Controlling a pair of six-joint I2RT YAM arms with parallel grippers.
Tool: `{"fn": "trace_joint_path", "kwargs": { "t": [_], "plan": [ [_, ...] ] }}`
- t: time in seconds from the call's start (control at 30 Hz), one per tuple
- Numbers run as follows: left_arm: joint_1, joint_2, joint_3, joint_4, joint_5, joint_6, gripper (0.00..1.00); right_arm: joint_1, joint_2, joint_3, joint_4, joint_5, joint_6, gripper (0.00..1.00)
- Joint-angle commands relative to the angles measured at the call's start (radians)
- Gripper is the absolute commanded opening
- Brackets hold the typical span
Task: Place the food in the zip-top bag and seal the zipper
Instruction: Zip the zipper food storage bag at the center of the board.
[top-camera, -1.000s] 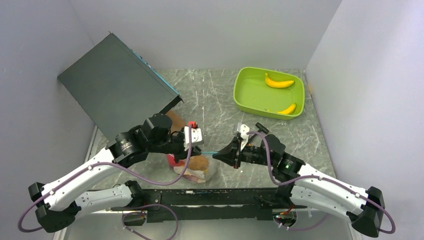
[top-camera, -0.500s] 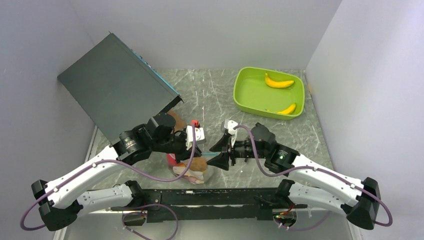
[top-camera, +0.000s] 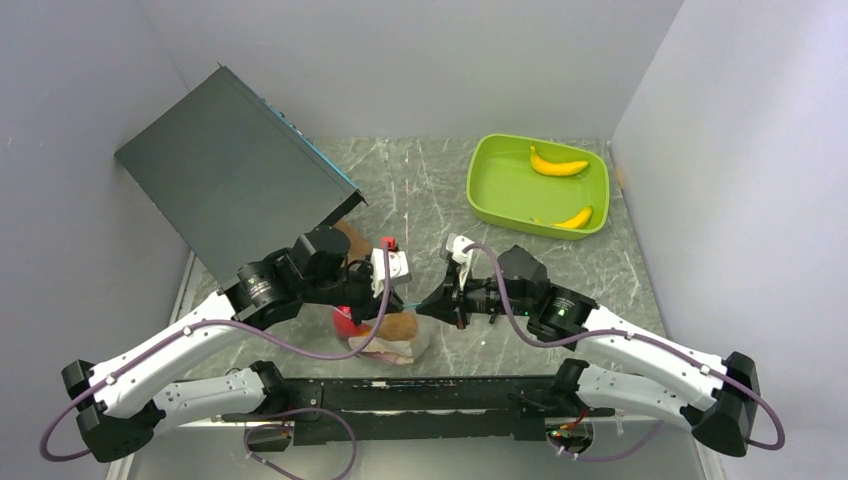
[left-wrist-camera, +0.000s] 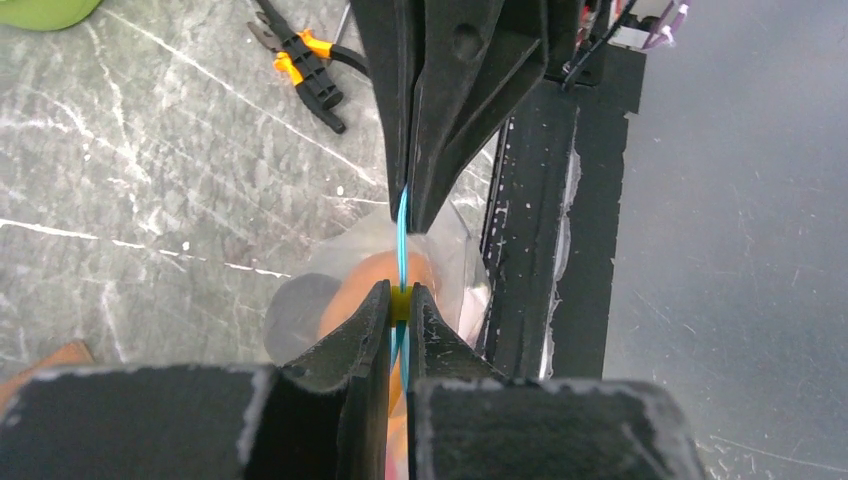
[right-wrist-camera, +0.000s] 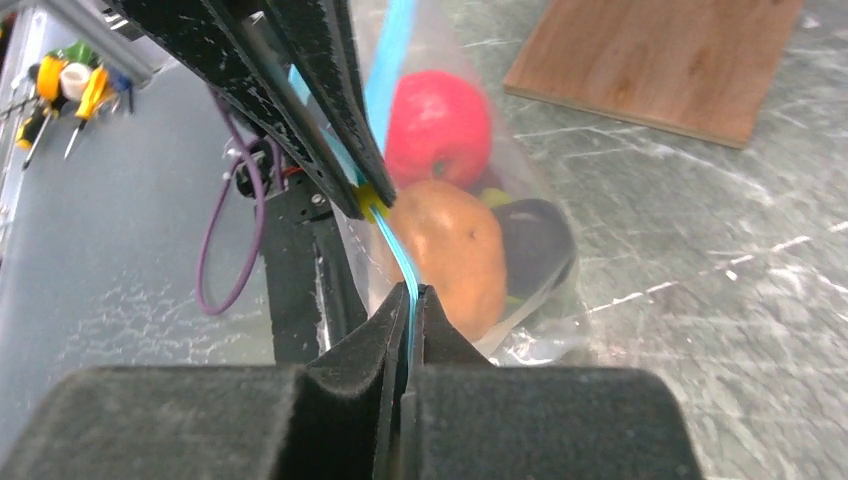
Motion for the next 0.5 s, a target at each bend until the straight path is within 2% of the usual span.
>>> {"fn": "trace_joint_path", "kwargs": {
  "t": [0.0, 0.17, 0.3, 0.47],
  "plan": [
    [0.004, -0.057, 0.018, -0.090, -0.067, -0.086, 0.00, -0.007, -0.093, -0.015, 0.011, 0.241, 0.095, 0.00],
    [0.004, -0.133, -0.015, -0.127, -0.125, -0.152, 0.00, -0.008, -0.161, -0.053, -0.029, 0.458, 0.186, 0.00],
    [0.004, -0.193, -0.056, -0.162, -0.164, -0.200, 0.00, -0.008, -0.176, -0.046, -0.069, 0.574, 0.207, 0.00],
    [0.004, -0.277, -0.102, -0.198, -0.202, -0.247, 0.00, -0.008, -0.181, -0.047, -0.079, 0.599, 0.212, 0.00]
  ]
}}
